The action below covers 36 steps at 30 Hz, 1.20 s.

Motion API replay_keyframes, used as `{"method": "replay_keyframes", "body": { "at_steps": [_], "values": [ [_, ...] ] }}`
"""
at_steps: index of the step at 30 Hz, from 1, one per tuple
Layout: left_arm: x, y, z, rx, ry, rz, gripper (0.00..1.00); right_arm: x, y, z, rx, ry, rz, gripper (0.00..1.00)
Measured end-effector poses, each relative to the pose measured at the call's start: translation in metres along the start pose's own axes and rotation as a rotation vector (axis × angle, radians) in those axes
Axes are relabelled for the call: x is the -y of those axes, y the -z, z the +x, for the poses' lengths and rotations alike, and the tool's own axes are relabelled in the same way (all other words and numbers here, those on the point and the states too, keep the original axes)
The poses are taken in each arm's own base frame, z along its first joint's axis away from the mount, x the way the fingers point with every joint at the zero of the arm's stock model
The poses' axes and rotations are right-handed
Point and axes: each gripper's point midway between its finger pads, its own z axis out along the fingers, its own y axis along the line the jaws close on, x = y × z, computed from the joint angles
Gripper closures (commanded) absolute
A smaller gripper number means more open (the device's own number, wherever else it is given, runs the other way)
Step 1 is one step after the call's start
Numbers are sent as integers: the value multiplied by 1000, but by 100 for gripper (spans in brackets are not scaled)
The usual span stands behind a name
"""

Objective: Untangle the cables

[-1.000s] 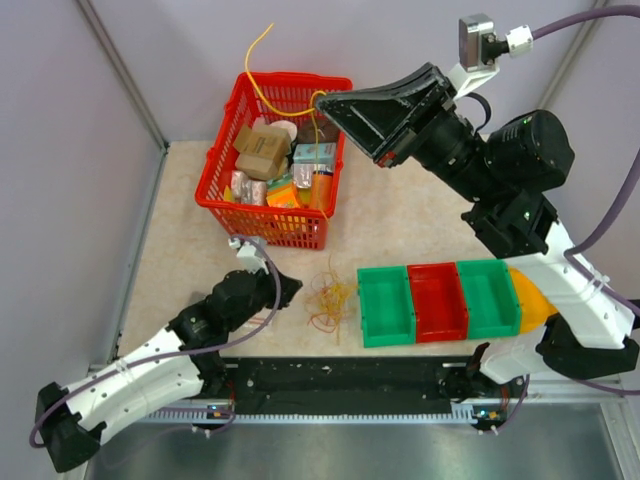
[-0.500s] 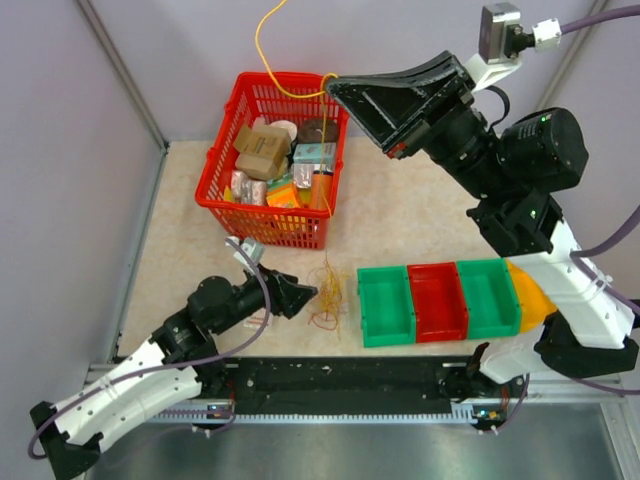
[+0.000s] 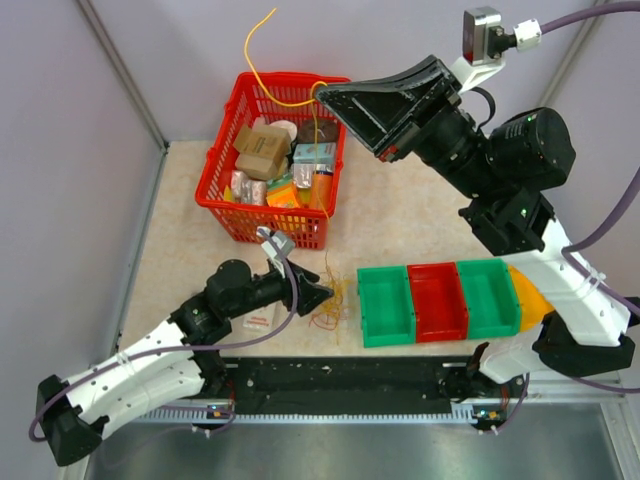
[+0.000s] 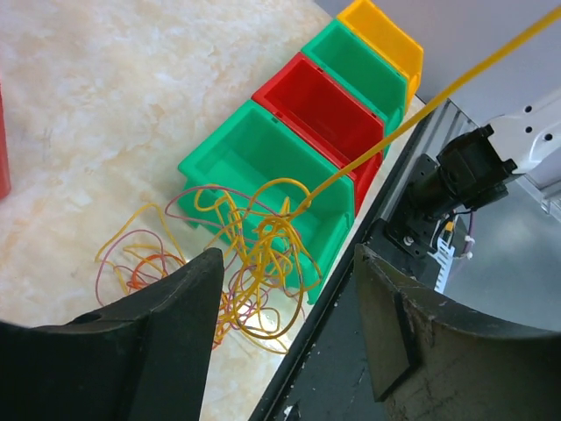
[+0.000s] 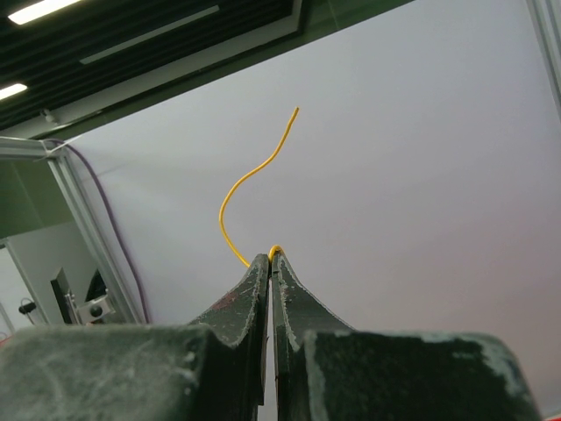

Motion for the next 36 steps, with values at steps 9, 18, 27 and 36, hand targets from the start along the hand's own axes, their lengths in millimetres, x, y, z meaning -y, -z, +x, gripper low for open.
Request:
{"method": "replay_keyframes", "body": {
  "at_steps": [9, 18, 27, 36],
  "values": [
    [-12, -11, 11, -28, 12, -37, 88, -2, 0, 0, 0, -14, -6, 100],
    [-90, 8, 43, -91, 151, -501, 100, 12, -1, -5, 15, 74, 57, 100],
    [-146, 59, 114, -214, 345, -883, 100, 37, 19, -112, 238, 597, 371, 100],
    [-156, 64, 137, -275, 416, -963, 100, -3, 44, -187, 406, 864, 395, 100]
  ]
}}
